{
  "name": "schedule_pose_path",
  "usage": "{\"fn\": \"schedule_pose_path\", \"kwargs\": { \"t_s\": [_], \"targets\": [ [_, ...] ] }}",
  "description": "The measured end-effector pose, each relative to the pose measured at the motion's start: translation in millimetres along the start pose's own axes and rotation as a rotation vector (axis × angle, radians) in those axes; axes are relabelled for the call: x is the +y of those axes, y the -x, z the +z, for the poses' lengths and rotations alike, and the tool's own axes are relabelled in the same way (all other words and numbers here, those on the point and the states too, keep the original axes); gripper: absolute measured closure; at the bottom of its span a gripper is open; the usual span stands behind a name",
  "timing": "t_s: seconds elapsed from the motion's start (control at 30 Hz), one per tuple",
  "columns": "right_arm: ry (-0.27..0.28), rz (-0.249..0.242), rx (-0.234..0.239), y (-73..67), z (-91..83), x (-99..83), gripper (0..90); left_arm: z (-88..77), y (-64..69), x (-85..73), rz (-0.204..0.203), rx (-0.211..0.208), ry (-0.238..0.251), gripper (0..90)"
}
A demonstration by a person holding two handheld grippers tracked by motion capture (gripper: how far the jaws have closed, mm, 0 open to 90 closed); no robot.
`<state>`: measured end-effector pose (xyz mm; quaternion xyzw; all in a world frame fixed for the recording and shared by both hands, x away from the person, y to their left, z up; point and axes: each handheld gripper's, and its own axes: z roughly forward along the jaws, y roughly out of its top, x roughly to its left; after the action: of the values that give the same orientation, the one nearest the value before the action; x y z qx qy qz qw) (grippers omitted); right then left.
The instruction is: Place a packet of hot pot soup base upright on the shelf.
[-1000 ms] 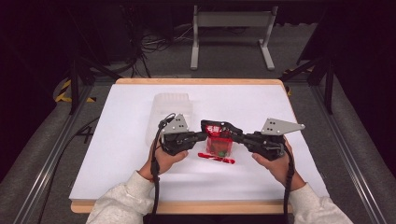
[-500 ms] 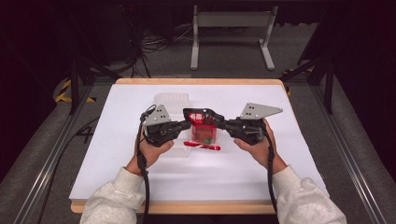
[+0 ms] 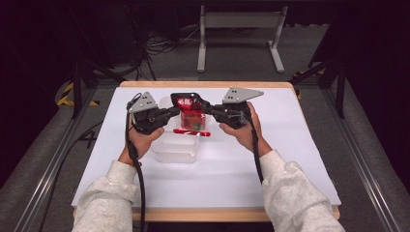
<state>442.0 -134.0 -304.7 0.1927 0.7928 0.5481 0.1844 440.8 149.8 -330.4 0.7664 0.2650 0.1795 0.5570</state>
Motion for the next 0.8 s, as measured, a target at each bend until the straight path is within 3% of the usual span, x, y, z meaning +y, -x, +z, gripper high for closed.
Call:
{"fn": "schedule_pose_path", "kwargs": {
  "t_s": [0.27, 0.8],
  "targets": [
    [-0.031, -0.032, -0.015, 5.8, 29.4, 2.5, 89.5, 5.2, -19.2, -9.4, -0.031, 0.044, -0.005, 89.8],
    [-0.053, -0.002, -0.016, 13.3, 64.3, -9.3, 89.5, 11.6, -39.0, -22.7, -0.036, 0.093, -0.057, 89.8]
  ]
}}
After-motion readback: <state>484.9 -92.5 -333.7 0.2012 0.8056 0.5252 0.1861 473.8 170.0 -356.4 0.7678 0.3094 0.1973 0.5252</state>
